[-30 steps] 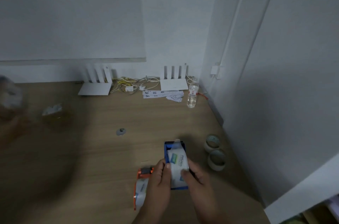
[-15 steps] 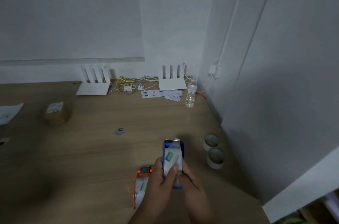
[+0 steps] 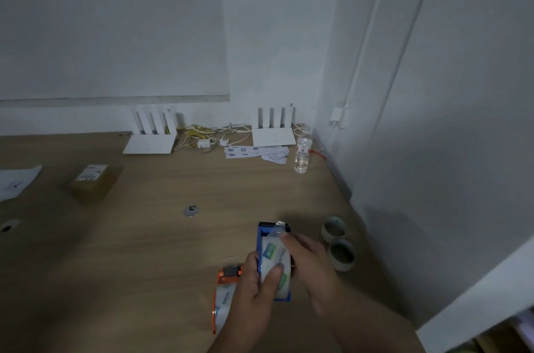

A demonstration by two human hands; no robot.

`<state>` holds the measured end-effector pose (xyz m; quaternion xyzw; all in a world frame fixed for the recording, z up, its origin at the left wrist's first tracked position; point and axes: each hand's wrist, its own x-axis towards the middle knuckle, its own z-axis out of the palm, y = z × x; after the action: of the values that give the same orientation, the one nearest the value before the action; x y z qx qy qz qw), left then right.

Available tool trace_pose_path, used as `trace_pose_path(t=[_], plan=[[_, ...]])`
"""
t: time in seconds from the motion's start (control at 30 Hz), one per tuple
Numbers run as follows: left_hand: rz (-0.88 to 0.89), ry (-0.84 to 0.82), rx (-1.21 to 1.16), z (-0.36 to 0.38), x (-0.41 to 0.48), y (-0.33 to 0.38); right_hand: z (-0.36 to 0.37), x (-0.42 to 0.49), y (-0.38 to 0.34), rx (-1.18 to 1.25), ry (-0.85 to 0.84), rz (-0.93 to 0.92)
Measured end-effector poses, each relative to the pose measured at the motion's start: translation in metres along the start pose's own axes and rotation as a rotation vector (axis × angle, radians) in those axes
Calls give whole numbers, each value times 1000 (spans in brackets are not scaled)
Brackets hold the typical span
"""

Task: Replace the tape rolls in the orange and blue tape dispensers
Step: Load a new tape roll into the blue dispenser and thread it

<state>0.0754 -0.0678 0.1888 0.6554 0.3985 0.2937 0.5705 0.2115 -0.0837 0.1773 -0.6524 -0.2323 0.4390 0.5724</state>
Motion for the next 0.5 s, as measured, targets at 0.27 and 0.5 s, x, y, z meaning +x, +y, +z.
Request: trace_pose_path(t=[0.27,0.5], plan=[[-84,20,-71,5,7,-22,-4,16,-8,-61,18,54],[-108,44,-66,5,6,-31,-7,24,-7,-284,69,-56]])
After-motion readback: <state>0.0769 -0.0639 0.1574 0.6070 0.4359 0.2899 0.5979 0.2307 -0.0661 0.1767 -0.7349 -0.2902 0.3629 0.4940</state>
